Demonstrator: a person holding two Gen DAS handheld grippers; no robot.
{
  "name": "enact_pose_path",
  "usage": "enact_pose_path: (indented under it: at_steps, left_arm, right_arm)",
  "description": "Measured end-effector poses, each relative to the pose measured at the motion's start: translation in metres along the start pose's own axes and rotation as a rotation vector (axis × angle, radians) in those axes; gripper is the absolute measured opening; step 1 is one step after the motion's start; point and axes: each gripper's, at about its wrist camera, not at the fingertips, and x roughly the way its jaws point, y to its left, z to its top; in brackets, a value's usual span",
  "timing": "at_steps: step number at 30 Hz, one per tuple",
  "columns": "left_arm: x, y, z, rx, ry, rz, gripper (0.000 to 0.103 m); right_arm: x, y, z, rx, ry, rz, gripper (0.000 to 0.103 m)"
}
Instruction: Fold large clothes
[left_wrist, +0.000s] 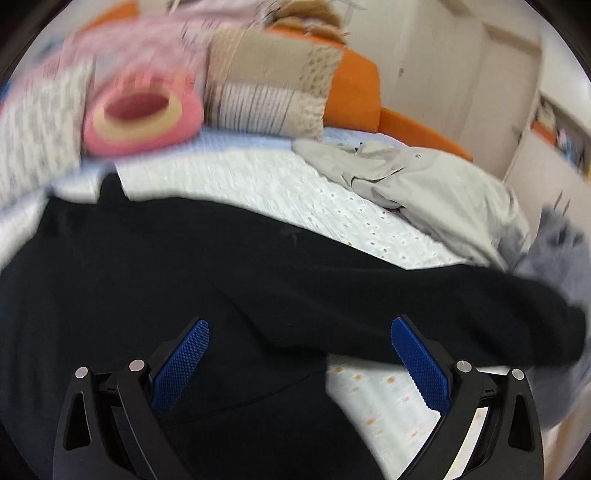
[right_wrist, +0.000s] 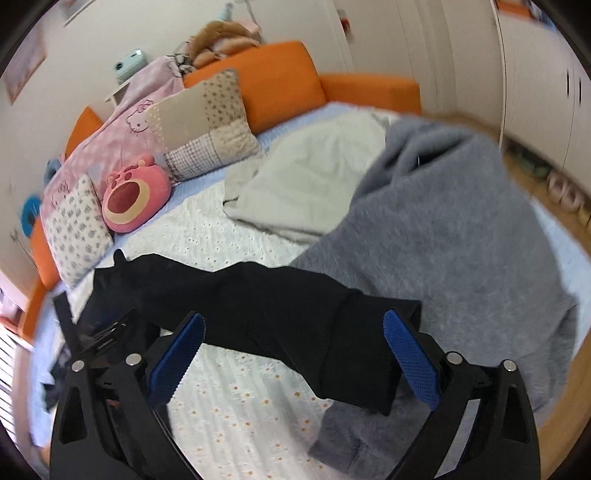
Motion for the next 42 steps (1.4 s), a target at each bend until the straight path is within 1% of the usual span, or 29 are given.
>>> enact_pose_path:
  at_steps: [1,3,6,9,11,12,13,14,15,18,20,22,23,25,26,27,28,30,32,33,34,35,36,37,38,39,40,41,42]
  left_arm:
    - [0.006,0.006,0.000,-0.047,0.011,-0.021,0.100]
    - [0.015,0.013,0.000,-0.092,0.024,-0.025,0.100]
    - [0.020,0.017,-0.001,-0.081,0.007,-0.036,0.100]
    - [0.021,0.020,-0.006,-0.098,-0.011,-0.094,0.100]
    - [0.023,0.022,-0.008,-0.101,-0.021,-0.117,0.100]
    - [0.024,0.021,-0.011,-0.096,-0.029,-0.118,0.100]
    - [0.025,0.018,-0.013,-0.085,-0.035,-0.102,0.100]
    - [0.027,0.017,-0.016,-0.075,-0.037,-0.092,0.100]
    - [0.030,0.015,-0.019,-0.064,-0.030,-0.091,0.100]
    - [0.031,0.016,-0.021,-0.066,-0.033,-0.113,0.100]
    - [0.032,0.019,-0.021,-0.081,-0.038,-0.129,0.100]
    - [0.036,0.027,-0.022,-0.117,-0.030,-0.140,0.100]
    - [0.037,0.030,-0.023,-0.130,-0.029,-0.142,0.100]
    - [0.036,0.033,-0.024,-0.136,-0.036,-0.139,0.100]
    - [0.036,0.032,-0.025,-0.133,-0.038,-0.127,0.100]
    - [0.034,0.031,-0.026,-0.129,-0.044,-0.105,0.100]
    - [0.032,0.030,-0.027,-0.128,-0.057,-0.090,0.100]
    - [0.024,0.035,-0.031,-0.140,-0.093,-0.085,0.100]
    - [0.018,0.044,-0.033,-0.180,-0.121,-0.096,0.100]
    - [0.016,0.049,-0.033,-0.202,-0.123,-0.102,0.100]
    - [0.015,0.056,-0.032,-0.240,-0.122,-0.115,0.100]
    - [0.013,0.061,-0.032,-0.273,-0.125,-0.120,0.099]
    - [0.009,0.068,-0.031,-0.322,-0.134,-0.123,0.096]
    - [0.008,0.070,-0.031,-0.346,-0.133,-0.123,0.077]
    - [0.010,0.072,-0.030,-0.371,-0.113,-0.115,0.046]
    - [0.017,0.073,-0.030,-0.388,-0.066,-0.105,0.033]
    - [0.025,0.073,-0.031,-0.410,-0.026,-0.106,0.018]
    - [0.032,0.076,-0.034,-0.439,0.001,-0.108,0.016]
    - [0.036,0.077,-0.038,-0.446,-0.004,-0.094,0.015]
  right_arm:
    - [0.006,-0.005,0.001,0.021,0.026,0.010,0.090]
    - [0.014,-0.013,0.000,0.054,0.060,0.003,0.088]
    - [0.018,-0.025,-0.003,0.075,0.069,-0.046,0.088]
    - [0.014,-0.033,-0.008,0.094,0.058,-0.046,0.088]
    - [0.012,-0.037,-0.009,0.098,0.051,-0.060,0.089]
    - [0.012,-0.039,-0.009,0.104,0.050,-0.056,0.089]
    - [0.016,-0.039,-0.008,0.103,0.060,-0.043,0.088]
    - [0.020,-0.038,-0.008,0.098,0.076,-0.040,0.082]
    - [0.025,-0.035,-0.007,0.089,0.091,-0.055,0.079]
    - [0.035,-0.024,-0.006,0.059,0.125,-0.038,0.056]
    - [0.039,-0.016,-0.003,0.038,0.133,-0.031,0.056]
    - [0.047,-0.013,0.002,0.034,0.144,-0.060,0.056]
    - [0.052,-0.012,0.004,0.039,0.154,-0.063,0.054]
    - [0.057,-0.010,0.007,0.048,0.169,-0.046,0.022]
    - [0.057,-0.006,0.011,0.069,0.174,-0.008,0.016]
    - [0.056,-0.003,0.014,0.076,0.169,0.013,0.013]
    - [0.052,0.005,0.020,0.071,0.153,0.022,0.013]
    - [0.041,0.026,0.034,0.023,0.103,-0.004,0.010]
    - [0.025,0.054,0.054,-0.029,0.039,-0.009,0.010]
    - [0.019,0.064,0.062,-0.045,0.014,-0.013,0.009]
    - [0.009,0.077,0.072,-0.068,-0.021,-0.019,0.005]
    - [-0.005,0.094,0.085,-0.097,-0.070,-0.022,0.005]
    - [-0.016,0.105,0.093,-0.115,-0.106,-0.019,0.004]
    - [-0.026,0.116,0.102,-0.133,-0.137,-0.021,0.003]
    - [-0.037,0.128,0.112,-0.152,-0.169,-0.025,0.002]
    - [-0.049,0.143,0.125,-0.179,-0.198,-0.025,0.000]
    - [-0.056,0.154,0.134,-0.196,-0.206,-0.020,0.000]
    - [-0.064,0.167,0.144,-0.216,-0.205,-0.008,0.000]
    - [-0.066,0.174,0.150,-0.229,-0.184,0.001,0.001]
